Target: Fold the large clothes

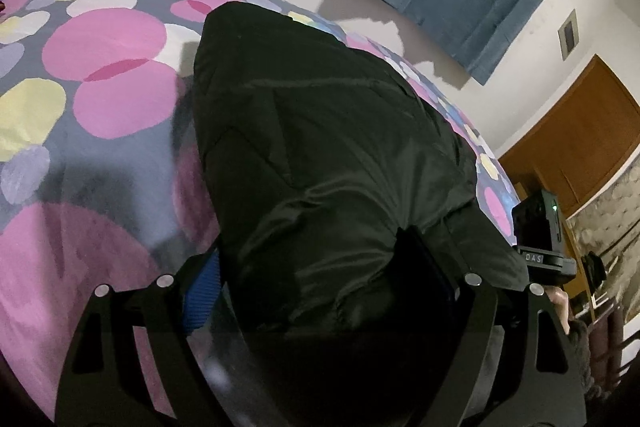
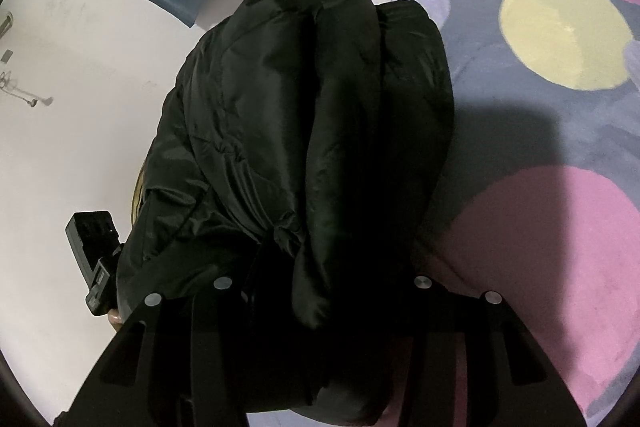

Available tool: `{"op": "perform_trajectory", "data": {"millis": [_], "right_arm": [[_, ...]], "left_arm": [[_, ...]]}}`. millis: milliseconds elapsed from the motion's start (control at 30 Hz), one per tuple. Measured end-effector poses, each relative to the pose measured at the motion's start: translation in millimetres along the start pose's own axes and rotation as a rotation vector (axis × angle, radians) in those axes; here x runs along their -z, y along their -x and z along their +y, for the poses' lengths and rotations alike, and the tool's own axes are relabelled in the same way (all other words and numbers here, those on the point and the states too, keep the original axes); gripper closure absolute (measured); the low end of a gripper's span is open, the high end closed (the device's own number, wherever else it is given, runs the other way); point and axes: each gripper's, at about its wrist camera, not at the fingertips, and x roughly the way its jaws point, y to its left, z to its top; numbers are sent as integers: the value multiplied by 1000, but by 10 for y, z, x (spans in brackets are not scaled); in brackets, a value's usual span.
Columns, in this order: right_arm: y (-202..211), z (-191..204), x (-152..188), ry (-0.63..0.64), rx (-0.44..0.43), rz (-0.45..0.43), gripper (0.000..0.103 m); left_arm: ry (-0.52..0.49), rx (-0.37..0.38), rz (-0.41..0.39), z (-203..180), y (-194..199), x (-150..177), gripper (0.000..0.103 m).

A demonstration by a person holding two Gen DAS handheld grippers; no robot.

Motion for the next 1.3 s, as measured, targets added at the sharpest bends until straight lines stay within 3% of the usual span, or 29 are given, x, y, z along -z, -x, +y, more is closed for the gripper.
{"op": "perform_trajectory", "data": {"millis": [967,1167,1300], "right_arm": [[53,-210,17,-12,-60,-3,57],[124,-212,110,-22,-58,-19,52],[197,-238,176,-36,-48,-29,43]], "left_arm": [[26,-22,-26,99,167,4,19],[26,-8,-23,66,330,82,19],[22,24,-13,43,427,170,19]]}}
